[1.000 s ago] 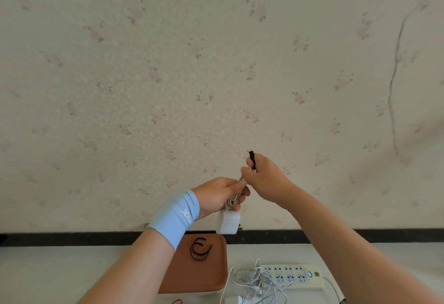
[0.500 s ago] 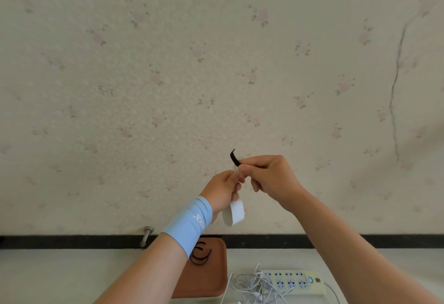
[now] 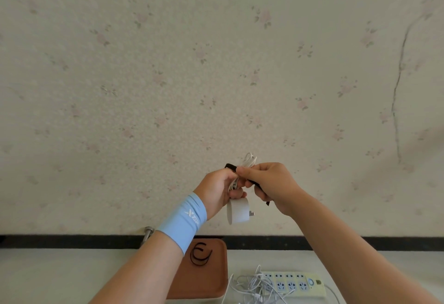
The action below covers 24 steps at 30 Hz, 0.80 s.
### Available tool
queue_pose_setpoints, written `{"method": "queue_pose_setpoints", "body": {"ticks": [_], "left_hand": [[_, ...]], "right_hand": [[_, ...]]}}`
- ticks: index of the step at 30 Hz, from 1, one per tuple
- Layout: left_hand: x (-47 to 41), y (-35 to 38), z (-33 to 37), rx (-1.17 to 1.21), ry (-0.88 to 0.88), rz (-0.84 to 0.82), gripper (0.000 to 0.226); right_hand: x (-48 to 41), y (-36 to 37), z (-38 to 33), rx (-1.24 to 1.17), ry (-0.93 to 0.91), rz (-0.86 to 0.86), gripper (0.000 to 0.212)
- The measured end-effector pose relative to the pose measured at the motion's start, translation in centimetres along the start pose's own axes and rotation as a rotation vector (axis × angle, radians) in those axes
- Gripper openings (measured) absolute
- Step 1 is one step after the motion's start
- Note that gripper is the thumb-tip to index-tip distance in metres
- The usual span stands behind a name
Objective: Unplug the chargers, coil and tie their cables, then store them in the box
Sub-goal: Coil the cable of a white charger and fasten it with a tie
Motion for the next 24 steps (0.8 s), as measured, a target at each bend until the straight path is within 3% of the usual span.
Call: {"method": "queue_pose_setpoints", "body": {"ticks": [2,4,8,16,24], "left_hand": [[0.0,0.0,0.0,-0.005,-0.014,-0.005,0.044],[-0.3,-0.1,-0.2,-0.086,-0.018,0.104,0.050],[-0.6,-0.2,-0.2,-0.216,-0.007,0.252,0.046],[-0.3,-1.0,-0.4,-0.301,-0.011,0.151,0.037],[0.3,-0.4,-0.6,-0.374,-0.027,0.091,0.025]], "right_hand": [[0.0,0.0,0.1,0.009,-0.006,0.006,0.031],[0.1,0.1,0.2,0.015,-0.014,0.001,0.033],[0.2,0.0,0.2,0.106,-0.052,-0.107,0.018],[-0.6,-2.1,0.9,0.497,-0.013,-0.203,0.011],[-0.8,-2.1,0.8,0.712,-0.193,-0.144,0.011]]}}
Point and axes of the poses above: each hand's wrist, its own x-axis away from the middle knuckle, its own y-axis out of the palm, z = x × y, the point moved 1 cm from there along -x, towards the middle knuckle, and after that the axes turned 6 degrees about -y, right-handed, at the moved point
